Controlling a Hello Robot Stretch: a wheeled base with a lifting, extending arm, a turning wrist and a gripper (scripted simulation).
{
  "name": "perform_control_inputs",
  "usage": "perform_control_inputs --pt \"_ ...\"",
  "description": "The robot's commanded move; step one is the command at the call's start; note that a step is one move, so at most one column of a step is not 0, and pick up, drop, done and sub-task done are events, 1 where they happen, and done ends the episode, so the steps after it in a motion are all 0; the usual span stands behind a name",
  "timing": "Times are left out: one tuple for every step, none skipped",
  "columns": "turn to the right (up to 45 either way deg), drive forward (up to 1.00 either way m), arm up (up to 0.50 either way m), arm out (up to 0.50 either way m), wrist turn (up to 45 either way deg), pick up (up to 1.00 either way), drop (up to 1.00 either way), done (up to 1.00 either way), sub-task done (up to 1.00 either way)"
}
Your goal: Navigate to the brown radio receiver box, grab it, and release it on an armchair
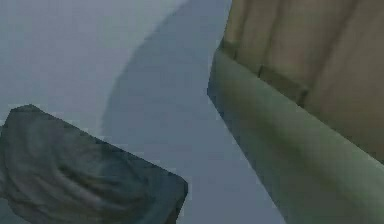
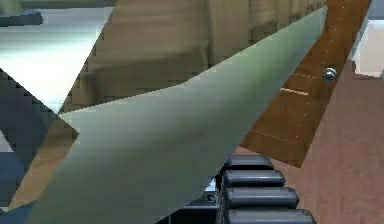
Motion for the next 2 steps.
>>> perform_control_inputs --pt "-45.0 0.00 0.00 0.00 0.0 0.00 0.00 0.00 0.00" --pt "-45.0 0.00 0.00 0.00 0.0 0.00 0.00 0.00 0.00"
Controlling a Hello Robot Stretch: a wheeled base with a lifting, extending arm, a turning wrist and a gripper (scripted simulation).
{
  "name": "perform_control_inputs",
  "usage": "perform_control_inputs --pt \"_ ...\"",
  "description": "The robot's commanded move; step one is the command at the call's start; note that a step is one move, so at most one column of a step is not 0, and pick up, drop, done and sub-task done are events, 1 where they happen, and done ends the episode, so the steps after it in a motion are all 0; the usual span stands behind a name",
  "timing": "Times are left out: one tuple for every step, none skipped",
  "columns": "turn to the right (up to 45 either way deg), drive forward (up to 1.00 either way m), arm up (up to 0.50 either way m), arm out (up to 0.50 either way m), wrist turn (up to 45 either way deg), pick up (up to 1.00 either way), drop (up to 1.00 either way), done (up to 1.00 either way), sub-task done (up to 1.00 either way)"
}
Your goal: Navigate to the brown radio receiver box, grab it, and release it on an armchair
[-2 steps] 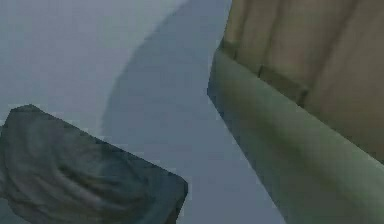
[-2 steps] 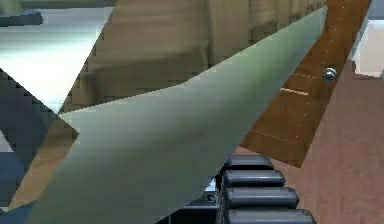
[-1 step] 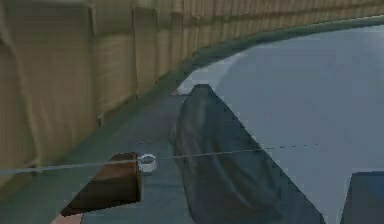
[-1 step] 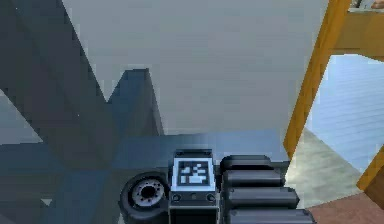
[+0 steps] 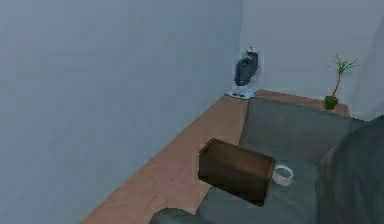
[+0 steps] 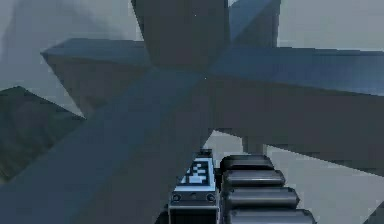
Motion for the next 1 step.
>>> perform_control_inputs --pt "-45.0 0.00 0.00 0.00 0.0 0.00 0.00 0.00 0.00"
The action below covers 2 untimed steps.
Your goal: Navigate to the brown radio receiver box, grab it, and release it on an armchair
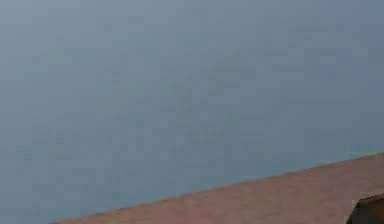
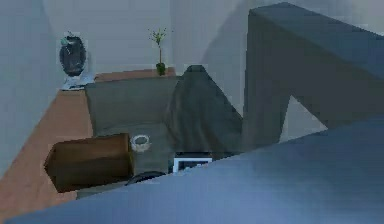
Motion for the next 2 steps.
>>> perform_control_inputs --pt "-6.0 0.00 0.00 0.00 0.0 0.00 0.00 0.00 0.00" --pt "0.0 0.60 0.00 0.00 0.0 0.00 0.00 0.00 0.00"
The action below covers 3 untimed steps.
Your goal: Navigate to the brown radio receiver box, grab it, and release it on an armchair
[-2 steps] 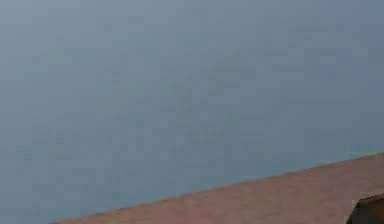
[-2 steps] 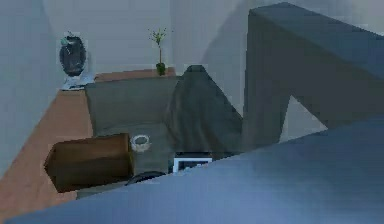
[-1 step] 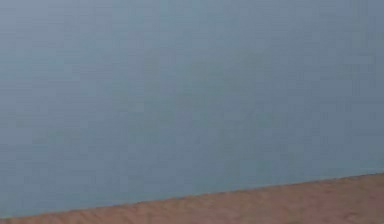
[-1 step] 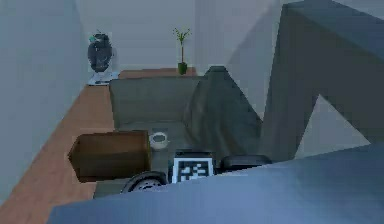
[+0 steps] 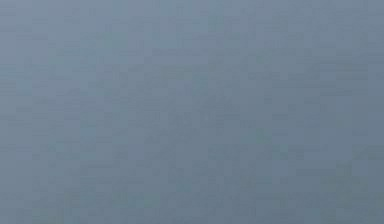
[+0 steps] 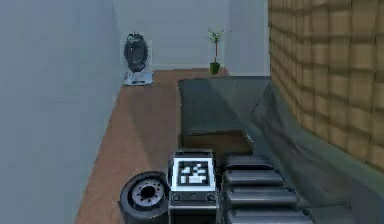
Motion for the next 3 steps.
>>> perform_control_inputs --pt "18.0 0.00 0.00 0.00 0.0 0.00 0.00 0.00 0.00" --pt "3.0 0.00 0.00 0.00 0.0 0.00 0.00 0.00 0.00" --pt "0.0 0.05 0.00 0.00 0.0 0.00 0.00 0.00 0.00"
